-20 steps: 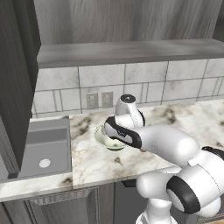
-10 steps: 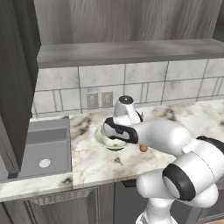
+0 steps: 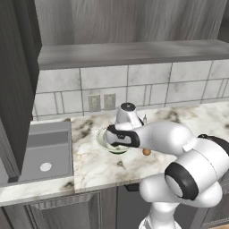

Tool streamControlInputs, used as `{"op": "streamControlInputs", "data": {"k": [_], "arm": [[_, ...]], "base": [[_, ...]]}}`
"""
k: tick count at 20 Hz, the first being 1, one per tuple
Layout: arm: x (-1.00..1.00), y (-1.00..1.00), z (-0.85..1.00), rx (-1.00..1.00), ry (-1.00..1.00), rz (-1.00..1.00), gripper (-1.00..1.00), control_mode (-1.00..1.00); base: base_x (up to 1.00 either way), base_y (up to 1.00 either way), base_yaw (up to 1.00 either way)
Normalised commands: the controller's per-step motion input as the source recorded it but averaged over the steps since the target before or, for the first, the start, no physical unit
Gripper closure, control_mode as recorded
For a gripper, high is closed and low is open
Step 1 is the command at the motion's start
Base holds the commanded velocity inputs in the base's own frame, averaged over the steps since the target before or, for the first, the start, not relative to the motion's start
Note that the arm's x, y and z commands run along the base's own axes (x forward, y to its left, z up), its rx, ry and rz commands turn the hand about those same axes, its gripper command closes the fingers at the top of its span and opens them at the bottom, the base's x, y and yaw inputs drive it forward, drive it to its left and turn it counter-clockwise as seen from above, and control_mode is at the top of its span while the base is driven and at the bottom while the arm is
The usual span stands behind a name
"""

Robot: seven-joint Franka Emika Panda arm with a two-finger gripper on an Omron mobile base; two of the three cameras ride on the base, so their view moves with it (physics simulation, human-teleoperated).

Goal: Retrieve the bottle and the shaker from the cabinet and place them next to the mixing bowl on the counter. Then add garlic from the fridge to the mixing bowl.

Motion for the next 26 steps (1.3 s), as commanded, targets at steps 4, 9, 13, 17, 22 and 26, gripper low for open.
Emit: {"op": "streamControlInputs", "data": {"k": [4, 9, 13, 17, 22, 26], "arm": [[0.04, 0.03, -0.13, 0.0, 0.0, 0.0, 1.0, -1.0], [0.0, 0.0, 0.0, 0.0, 0.0, 0.0, 1.0, -1.0], [0.0, 0.0, 0.0, 0.0, 0.0, 0.0, -1.0, -1.0], [0.0, 0.0, 0.0, 0.0, 0.0, 0.0, -1.0, -1.0], [0.0, 0.0, 0.02, 0.0, 0.0, 0.0, -1.0, -1.0], [-0.13, -0.01, 0.51, 0.0, 0.02, 0.0, -1.0, -1.0]], "base": [[0.0, 0.0, 0.0], [0.0, 0.0, 0.0], [0.0, 0.0, 0.0], [0.0, 0.0, 0.0], [0.0, 0.0, 0.0], [0.0, 0.0, 0.0]]}}
